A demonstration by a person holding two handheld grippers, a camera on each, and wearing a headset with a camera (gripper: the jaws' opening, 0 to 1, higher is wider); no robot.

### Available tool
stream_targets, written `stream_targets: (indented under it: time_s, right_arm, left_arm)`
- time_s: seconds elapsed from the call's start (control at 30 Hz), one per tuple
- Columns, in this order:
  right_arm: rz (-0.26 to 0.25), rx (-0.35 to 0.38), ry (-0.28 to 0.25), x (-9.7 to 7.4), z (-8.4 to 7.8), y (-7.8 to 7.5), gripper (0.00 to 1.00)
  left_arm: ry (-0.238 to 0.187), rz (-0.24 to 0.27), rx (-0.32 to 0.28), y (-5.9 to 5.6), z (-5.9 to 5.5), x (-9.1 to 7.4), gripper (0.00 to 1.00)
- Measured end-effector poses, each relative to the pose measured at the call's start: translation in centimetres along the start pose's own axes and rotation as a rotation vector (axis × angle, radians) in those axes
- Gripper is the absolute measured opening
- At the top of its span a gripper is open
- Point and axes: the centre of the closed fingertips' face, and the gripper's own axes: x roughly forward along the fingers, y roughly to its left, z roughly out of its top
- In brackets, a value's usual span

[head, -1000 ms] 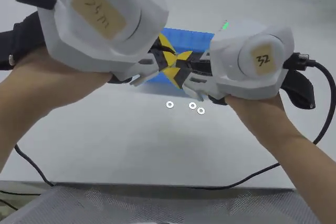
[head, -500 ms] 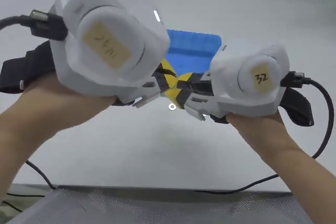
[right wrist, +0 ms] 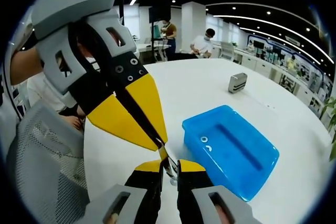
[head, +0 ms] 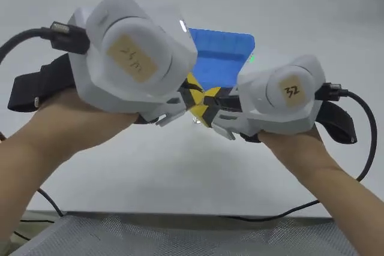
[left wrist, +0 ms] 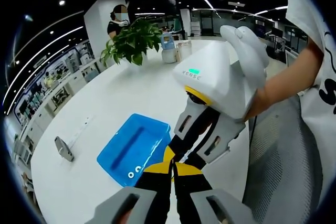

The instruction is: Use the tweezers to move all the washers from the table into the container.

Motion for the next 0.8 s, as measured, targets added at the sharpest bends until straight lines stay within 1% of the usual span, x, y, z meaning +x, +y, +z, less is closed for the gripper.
stream_targets:
  time_s: [0.17, 0.23, 0.33, 0.47, 0.67, 0.8]
  right_arm:
    - [0.002, -0.013, 0.014, 0.17, -0.38, 0.01, 0.06]
    - [0.002, -0.01, 0.008, 0.11, -0.35, -0.08, 0.06]
    - [0.007, 0.004, -0.001, 0.17, -0.33, -0.14, 0.06]
    - [0.006, -0.021, 0.003, 0.21, -0.37, -0.1, 0.05]
    - [0.005, -0.012, -0.005, -0.08, -0.58, -0.13, 0.04]
    - [-0.003, -0.024, 0.007, -0.19, -0.64, -0.1, 0.03]
  left_arm:
    - [0.011, -0.001, -0.002, -0.09, -0.37, 0.19, 0.0]
    - [0.002, 0.002, -0.003, -0.03, -0.24, 0.22, 0.0]
    - [0.001, -0.001, -0.005, 0.11, -0.22, 0.19, 0.0]
    - [0.004, -0.004, -0.014, 0.18, -0.18, 0.22, 0.0]
    - [0.003, -0.006, 0.002, -0.23, 0.18, 0.52, 0.0]
    - [0.006, -0.005, 0.019, -0.46, 0.38, 0.69, 0.0]
